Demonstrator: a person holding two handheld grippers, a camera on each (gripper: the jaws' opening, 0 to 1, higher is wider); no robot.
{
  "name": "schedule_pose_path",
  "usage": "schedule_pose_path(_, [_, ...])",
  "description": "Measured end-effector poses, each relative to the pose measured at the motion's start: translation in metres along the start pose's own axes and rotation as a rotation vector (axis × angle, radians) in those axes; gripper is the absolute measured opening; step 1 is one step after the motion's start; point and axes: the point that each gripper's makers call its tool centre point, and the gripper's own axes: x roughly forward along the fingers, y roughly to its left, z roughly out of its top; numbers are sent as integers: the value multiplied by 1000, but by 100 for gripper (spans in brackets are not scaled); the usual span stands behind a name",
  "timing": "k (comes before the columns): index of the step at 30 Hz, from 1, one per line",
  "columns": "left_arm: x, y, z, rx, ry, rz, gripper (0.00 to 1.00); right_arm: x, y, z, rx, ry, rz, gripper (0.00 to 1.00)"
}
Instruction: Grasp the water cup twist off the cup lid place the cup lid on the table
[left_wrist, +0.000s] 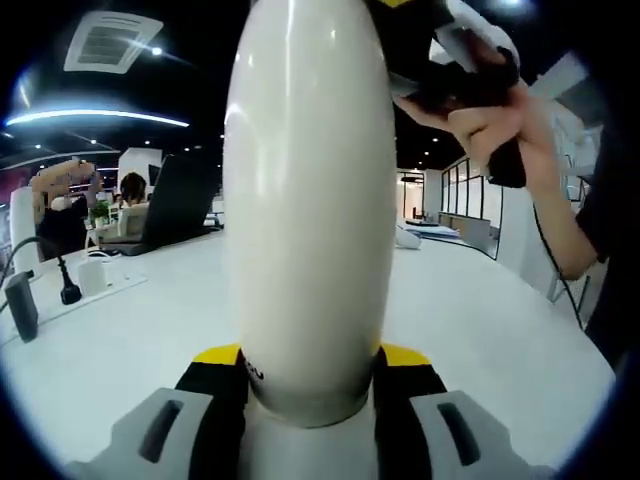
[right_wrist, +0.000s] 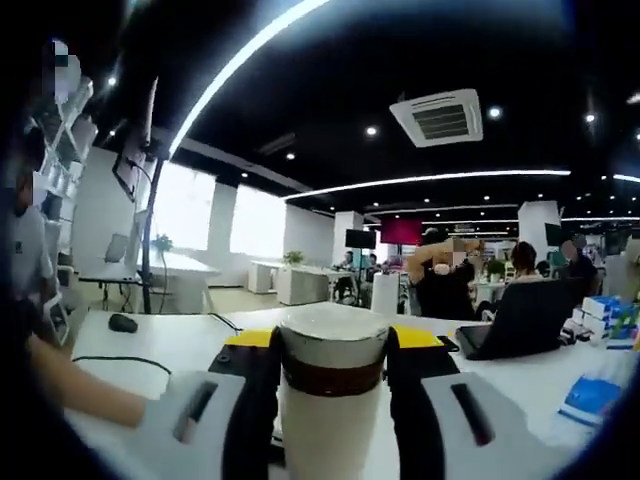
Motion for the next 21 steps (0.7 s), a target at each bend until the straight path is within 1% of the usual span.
schedule_pose_path(1, [0, 0, 0, 0, 0, 0, 51, 0, -1, 0, 24, -4, 29, 45])
schedule_pose_path(2, [0, 0, 0, 1, 0, -1, 51, 0, -1, 0, 28, -5, 58, 45])
schedule_pose_path(5, [-1, -1, 0, 1, 0, -3, 51, 1, 0, 0, 31, -3, 147, 45])
schedule_pose_path(7, [-1, -1, 0, 1, 0, -3, 51, 0, 4, 0, 31, -5, 223, 45])
schedule_pose_path(11, [-1, -1, 0, 1, 0, -4, 51, -2, 10, -1, 31, -1, 339, 45])
schedule_pose_path(12, [0, -1, 0, 2, -1, -3, 51, -2, 7, -1, 24, -4, 333, 45])
schedule_pose_path(16, [-1, -2, 0, 1, -1, -4, 51, -5, 7, -2, 36, -14, 387, 45])
schedule_pose_path(19, [-1, -2, 0, 1, -1, -5, 51, -3, 8, -4, 40, -24, 400, 46])
schedule_pose_path(21, [-1, -2, 0, 1, -1, -5, 51, 1, 11, -7, 36, -13, 411, 48])
